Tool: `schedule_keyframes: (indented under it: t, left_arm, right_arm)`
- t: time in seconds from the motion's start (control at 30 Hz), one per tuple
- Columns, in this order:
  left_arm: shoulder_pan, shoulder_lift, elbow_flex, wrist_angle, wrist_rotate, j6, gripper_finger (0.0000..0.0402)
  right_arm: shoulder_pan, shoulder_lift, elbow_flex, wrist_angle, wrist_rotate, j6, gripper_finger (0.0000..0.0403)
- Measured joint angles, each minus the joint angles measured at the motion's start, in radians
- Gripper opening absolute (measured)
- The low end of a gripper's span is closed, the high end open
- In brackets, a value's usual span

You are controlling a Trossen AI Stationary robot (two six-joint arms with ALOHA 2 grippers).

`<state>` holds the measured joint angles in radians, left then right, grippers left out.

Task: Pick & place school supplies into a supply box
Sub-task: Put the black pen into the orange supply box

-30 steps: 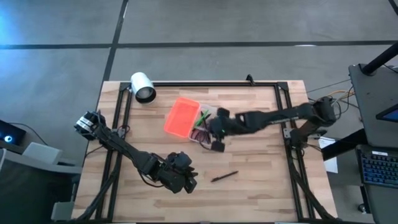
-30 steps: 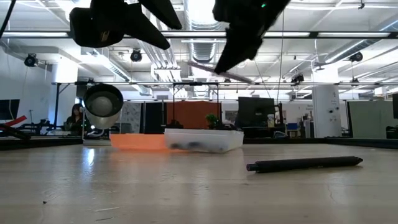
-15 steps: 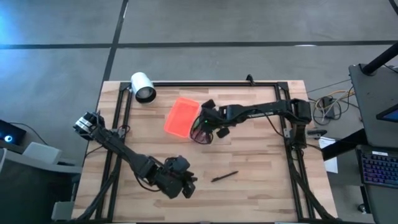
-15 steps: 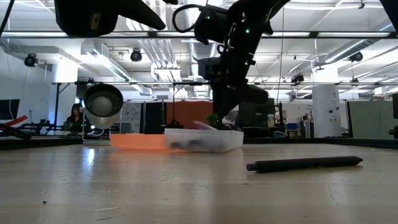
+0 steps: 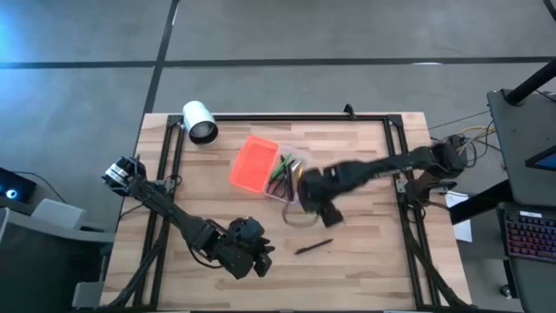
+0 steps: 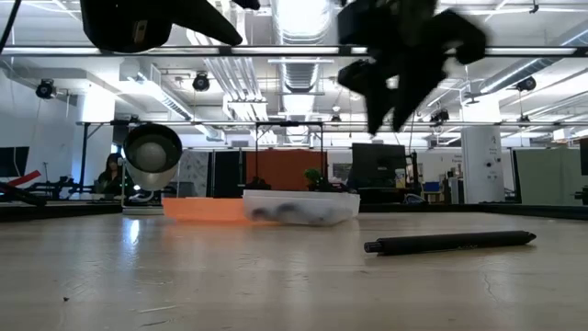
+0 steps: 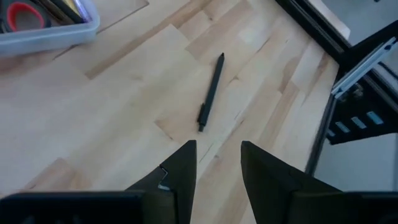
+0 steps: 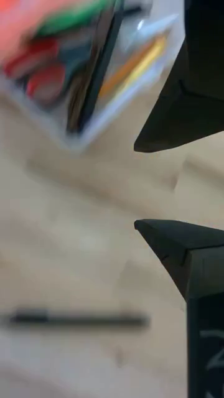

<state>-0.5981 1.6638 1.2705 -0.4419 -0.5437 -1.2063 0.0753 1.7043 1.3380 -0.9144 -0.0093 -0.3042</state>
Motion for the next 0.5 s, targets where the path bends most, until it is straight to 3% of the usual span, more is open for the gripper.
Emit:
schedule_keyframes:
  t: [0.27,0.5]
  left_arm:
    - [0.001,0.0,-0.001,-0.011,-0.01,0.028,0.0108]
    - [0.002,0.0,-0.003,-0.01,-0.01,0.027,0.0108]
  right_arm:
    - [0.256,0.025,-0.138,0.206,0.005,0.267,0.0175]
    - [0.351,0.076,-0.225,0.414,0.017,0.476,0.0173]
